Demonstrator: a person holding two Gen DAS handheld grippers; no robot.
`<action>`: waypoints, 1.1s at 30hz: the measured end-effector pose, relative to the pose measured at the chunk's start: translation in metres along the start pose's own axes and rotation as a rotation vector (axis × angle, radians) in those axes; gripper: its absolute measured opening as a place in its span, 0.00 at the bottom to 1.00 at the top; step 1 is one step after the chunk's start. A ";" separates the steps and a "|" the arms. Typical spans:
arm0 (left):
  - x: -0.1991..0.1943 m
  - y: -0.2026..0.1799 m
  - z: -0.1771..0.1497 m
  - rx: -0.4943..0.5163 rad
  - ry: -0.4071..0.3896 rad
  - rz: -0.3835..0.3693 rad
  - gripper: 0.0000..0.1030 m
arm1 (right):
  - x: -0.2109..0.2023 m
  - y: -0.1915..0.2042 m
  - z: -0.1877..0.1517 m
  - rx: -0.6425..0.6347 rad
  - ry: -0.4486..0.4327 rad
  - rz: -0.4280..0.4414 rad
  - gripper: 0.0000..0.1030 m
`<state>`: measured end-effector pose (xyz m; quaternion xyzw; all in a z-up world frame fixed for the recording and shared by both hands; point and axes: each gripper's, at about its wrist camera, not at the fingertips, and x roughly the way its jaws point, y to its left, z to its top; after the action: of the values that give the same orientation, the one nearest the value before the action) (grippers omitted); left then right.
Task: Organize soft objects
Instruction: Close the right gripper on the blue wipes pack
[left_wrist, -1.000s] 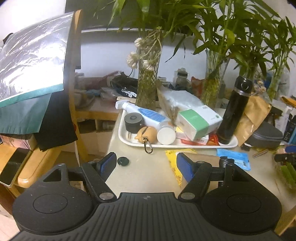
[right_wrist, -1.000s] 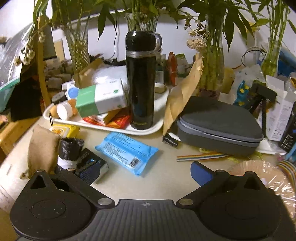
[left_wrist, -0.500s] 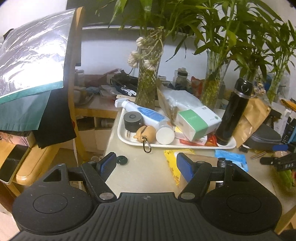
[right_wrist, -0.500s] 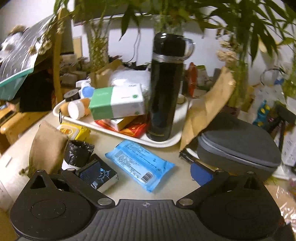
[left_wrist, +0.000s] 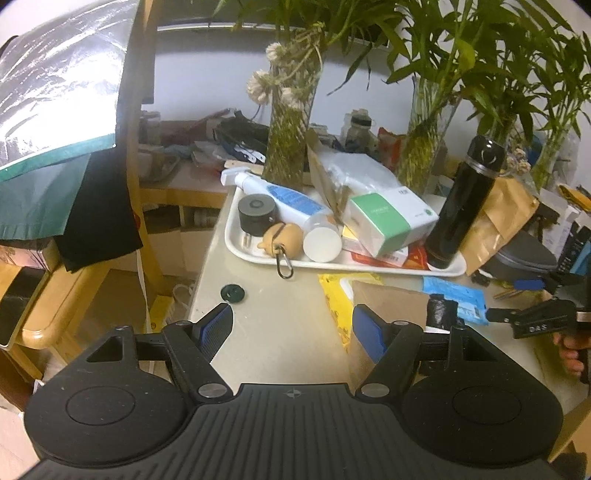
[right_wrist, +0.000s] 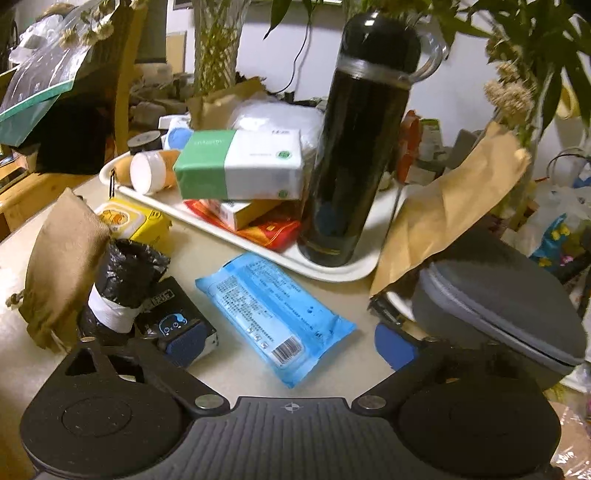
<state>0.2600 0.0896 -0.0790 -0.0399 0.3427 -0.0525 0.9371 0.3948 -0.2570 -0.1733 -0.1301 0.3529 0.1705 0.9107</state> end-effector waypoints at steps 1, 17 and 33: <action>0.000 0.000 0.000 0.000 0.003 -0.002 0.69 | 0.003 0.001 0.000 -0.008 0.002 0.003 0.94; 0.010 0.007 -0.001 -0.034 0.062 0.012 0.69 | 0.058 -0.002 0.007 -0.105 -0.015 0.061 0.93; 0.016 0.001 0.000 -0.019 0.084 0.014 0.69 | 0.072 0.001 0.012 -0.120 0.101 0.175 0.79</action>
<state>0.2721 0.0886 -0.0898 -0.0443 0.3825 -0.0442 0.9218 0.4515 -0.2358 -0.2146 -0.1613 0.3976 0.2635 0.8640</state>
